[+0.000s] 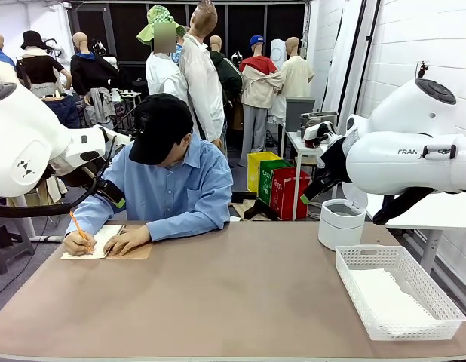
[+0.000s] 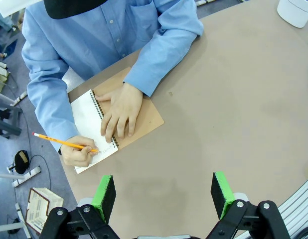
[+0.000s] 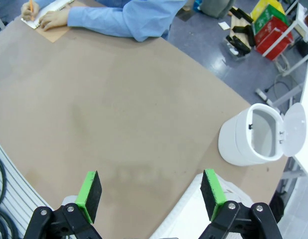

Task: Sort the paper based on its condition.
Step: If a person hands you a paper, place it in the Organizing basket , and if it's crumpled, put it in the Trash can.

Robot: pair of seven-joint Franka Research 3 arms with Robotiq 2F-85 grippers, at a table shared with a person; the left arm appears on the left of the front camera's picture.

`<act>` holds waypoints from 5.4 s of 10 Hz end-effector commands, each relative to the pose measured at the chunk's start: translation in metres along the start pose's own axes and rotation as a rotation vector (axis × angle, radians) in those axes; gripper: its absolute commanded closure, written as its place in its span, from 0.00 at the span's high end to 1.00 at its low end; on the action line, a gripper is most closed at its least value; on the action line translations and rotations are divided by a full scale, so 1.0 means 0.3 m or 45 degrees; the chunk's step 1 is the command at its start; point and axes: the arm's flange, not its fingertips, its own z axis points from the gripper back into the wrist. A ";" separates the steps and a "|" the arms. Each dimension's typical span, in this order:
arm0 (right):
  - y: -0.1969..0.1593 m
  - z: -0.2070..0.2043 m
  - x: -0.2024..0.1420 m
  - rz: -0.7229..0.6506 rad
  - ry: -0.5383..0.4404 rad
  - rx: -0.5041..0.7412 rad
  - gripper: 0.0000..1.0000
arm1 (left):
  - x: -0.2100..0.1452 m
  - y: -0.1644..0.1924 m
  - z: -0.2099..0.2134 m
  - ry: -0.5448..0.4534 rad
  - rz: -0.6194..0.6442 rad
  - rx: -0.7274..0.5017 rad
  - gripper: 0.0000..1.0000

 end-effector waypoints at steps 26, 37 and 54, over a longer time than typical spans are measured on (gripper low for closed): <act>-0.007 0.003 0.001 -0.005 -0.003 0.002 1.00 | -0.001 0.002 -0.002 0.002 0.001 -0.001 1.00; -0.007 0.003 0.001 -0.005 -0.003 0.002 1.00 | -0.001 0.002 -0.002 0.002 0.001 -0.001 1.00; -0.007 0.003 0.001 -0.005 -0.003 0.002 1.00 | -0.001 0.002 -0.002 0.002 0.001 -0.001 1.00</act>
